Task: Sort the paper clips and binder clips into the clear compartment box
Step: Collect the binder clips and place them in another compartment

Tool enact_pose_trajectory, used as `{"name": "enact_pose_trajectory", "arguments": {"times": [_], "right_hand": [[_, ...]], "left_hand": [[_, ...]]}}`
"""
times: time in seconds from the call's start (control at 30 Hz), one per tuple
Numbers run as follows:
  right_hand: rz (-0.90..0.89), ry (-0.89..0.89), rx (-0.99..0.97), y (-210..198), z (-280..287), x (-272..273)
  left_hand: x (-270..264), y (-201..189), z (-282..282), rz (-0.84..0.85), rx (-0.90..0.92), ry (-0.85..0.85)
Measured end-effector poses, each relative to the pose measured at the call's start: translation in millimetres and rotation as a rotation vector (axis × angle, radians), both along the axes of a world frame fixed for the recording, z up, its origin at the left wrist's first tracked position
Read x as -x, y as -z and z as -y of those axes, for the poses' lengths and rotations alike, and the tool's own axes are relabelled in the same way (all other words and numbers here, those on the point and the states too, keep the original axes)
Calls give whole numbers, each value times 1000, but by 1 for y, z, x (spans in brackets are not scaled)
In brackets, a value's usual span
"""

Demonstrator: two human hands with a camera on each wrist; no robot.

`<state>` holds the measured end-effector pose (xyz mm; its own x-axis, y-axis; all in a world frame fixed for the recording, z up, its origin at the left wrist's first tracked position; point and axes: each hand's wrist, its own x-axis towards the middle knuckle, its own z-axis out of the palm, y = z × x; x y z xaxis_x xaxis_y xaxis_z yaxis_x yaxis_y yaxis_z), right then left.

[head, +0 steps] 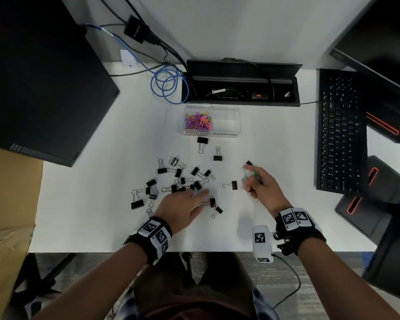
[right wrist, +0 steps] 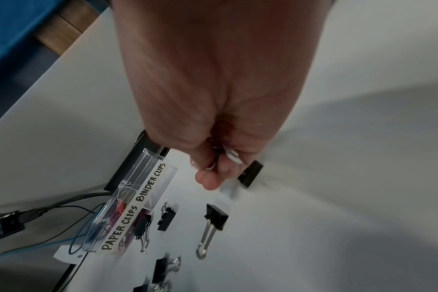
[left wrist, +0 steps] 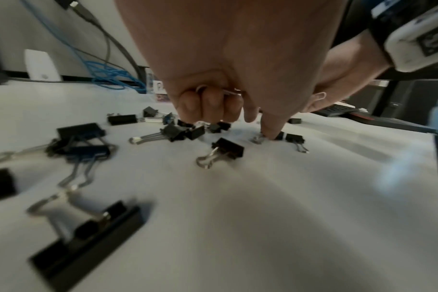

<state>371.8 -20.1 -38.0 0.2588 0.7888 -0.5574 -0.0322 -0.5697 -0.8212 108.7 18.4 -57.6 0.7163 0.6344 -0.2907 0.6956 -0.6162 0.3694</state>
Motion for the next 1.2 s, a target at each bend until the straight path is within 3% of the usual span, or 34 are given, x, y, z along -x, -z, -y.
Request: {"name": "enact_pose_trajectory", "arguments": {"times": [0.13,0.4,0.5,0.63,0.8,1.0,1.13,1.2], "right_hand": [[34,79,24,0,1,-8],[39,357,311,-10,-11,-27],[128,299,240,-8,-1,-32],[423,57,150,0,9,-37],[461,-103,115,13,9,-21],[432,-106,22,21,1,-2],[455,-52,-15,19,-6,-4],[461,-130,-7,22,-8,-6]], "left_hand": [[12,-4,-19,-12,19,-287],[7,0,-6,-65,-45,-92],[1,-3,-2,-37,-51,-127],[0,-6,-3,-7,-23,-297],[2,-8,-3,82,112,-579],[-18,-1,-4,37,208,-424],[-24,-7,-10,131,146,-439],[-18,-9,-17,159,112,-490]]}}
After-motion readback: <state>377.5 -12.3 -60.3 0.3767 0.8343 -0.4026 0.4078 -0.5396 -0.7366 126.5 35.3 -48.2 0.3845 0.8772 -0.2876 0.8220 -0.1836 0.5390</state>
